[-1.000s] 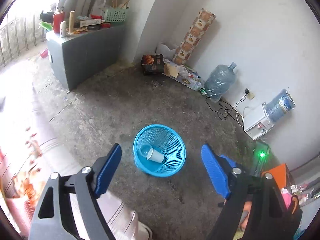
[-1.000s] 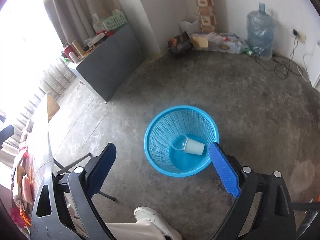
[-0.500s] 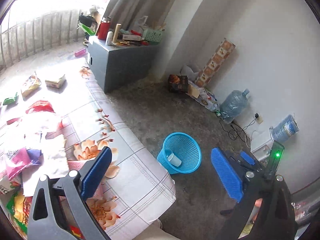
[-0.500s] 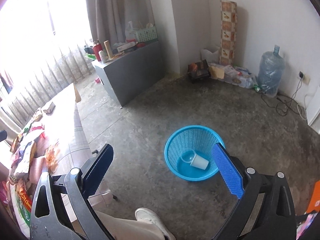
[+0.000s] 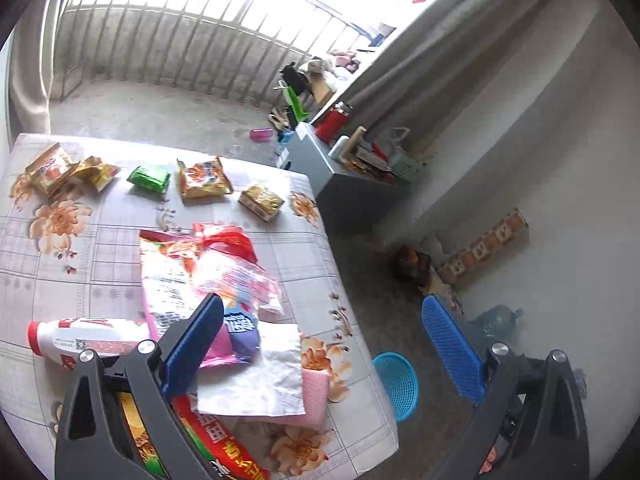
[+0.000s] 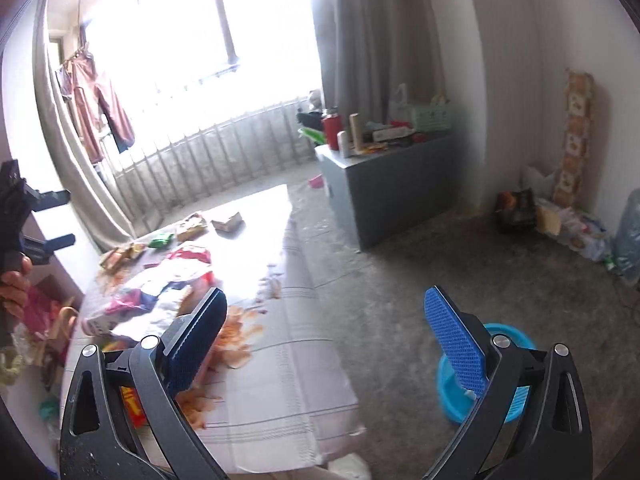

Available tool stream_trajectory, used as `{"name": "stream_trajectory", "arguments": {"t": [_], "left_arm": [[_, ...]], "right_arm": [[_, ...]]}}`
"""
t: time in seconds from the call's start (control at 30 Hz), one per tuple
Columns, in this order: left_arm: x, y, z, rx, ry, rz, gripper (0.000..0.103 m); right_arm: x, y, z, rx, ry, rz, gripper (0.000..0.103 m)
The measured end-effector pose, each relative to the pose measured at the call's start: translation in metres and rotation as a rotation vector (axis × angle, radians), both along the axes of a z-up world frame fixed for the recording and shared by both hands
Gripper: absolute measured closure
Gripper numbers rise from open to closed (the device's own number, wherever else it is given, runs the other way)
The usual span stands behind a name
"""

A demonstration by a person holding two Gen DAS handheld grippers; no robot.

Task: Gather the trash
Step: 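Move both tools back toward the bed, then grasp the red bag with the left tool while the right tool grasps the clear plastic bag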

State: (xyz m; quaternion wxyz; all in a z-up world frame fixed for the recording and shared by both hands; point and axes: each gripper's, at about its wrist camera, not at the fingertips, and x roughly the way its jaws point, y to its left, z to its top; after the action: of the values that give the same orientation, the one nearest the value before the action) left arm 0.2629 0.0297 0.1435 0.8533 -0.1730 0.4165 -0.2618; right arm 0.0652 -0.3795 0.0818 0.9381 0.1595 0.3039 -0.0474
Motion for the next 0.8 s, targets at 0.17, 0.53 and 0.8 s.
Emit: {"name": "stream_trajectory", "arguments": {"t": [0.17,0.53,0.8], "left_arm": [[0.040,0.011,-0.016,0.068,0.030,0.021,0.006],[0.142,-0.062,-0.078,0.479,0.015,-0.172,0.015],[0.175,-0.104,-0.133,0.700,-0.012,-0.376,0.015]], "right_arm": [[0.055,0.010,-0.013,0.220,0.061,0.139,0.008],[0.170,0.064,-0.073,0.731,0.330,0.347,0.024],[0.227,0.076,-0.123,0.900,0.514,0.346,0.029]]}}
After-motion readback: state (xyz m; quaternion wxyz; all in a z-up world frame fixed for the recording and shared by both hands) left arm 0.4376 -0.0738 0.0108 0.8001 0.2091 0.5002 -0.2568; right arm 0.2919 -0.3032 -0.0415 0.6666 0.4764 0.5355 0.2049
